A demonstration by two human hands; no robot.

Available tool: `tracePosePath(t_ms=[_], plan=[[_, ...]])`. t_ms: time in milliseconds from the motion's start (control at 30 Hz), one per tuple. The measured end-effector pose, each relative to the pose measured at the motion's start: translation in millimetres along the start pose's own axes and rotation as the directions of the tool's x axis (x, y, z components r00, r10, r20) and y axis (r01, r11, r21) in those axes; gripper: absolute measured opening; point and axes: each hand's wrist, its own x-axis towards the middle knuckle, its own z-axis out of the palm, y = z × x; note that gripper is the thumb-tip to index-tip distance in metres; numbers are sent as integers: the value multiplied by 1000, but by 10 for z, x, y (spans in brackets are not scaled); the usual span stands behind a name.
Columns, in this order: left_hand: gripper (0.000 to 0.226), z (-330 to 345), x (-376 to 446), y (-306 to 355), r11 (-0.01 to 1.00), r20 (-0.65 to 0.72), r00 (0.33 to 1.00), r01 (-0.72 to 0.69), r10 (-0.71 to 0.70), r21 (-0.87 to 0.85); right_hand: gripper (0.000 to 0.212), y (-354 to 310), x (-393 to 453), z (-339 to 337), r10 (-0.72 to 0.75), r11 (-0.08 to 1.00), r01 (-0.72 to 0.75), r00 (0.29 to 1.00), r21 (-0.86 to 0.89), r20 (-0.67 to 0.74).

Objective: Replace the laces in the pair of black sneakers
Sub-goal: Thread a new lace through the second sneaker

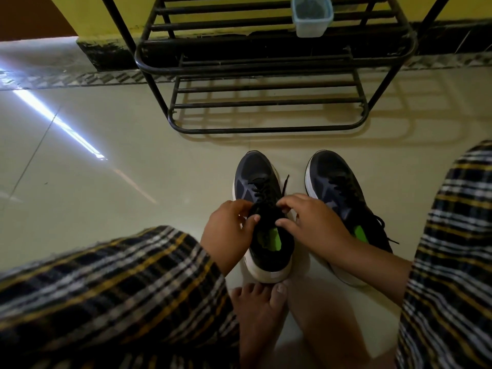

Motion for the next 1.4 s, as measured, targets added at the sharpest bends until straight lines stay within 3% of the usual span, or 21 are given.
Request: tracePosePath(t_ms=[100,233,300,400,600,967,1133,1200,1267,1333,1400], plan=[[21,-27,26,-31,999,-44,999,12,-10,43,21,7,5,9,-41,999,41,997,2,-58],[23,-80,37,-55,957,-85,985,-124,151,264,12,79,54,-58,-103,994,106,983,7,-153],[23,-116,73,-104,897,-94,965,-189,245,400,13,112,97,-121,-161,987,151,964,-62,-212],[23,-153,121,-132,852,-79,958,-204,275,482,6,115,125,-183,-263,949,208,937,-237,-230],[28,-140,86,-149,844,-46,964,-206,262,495,16,166,99,-105,-282,922,210,940,-327,-193],[21,-111,97,-191,859,-75,958,-211,275,466,10,191,122,-133,-311,918,233,925,-322,-219],[15,-88,124,-276,881,-76,958,-221,276,418,8,245,161,-101,-282,913,238,955,-332,-88],[15,-90,119,-251,939,-67,970,-205,232,276,13,237,168,-143,-154,973,152,988,-175,0],[24,-110,110,-179,989,-73,987,-143,145,29,20,174,151,-201,2,965,-3,1000,263,6],[30,-123,129,-86,978,-66,995,-79,68,-191,26,90,151,-209,126,767,-91,992,636,-10],[34,-109,167,19,919,-42,999,-22,6,-393,29,5,186,-164,184,610,-135,983,781,25]])
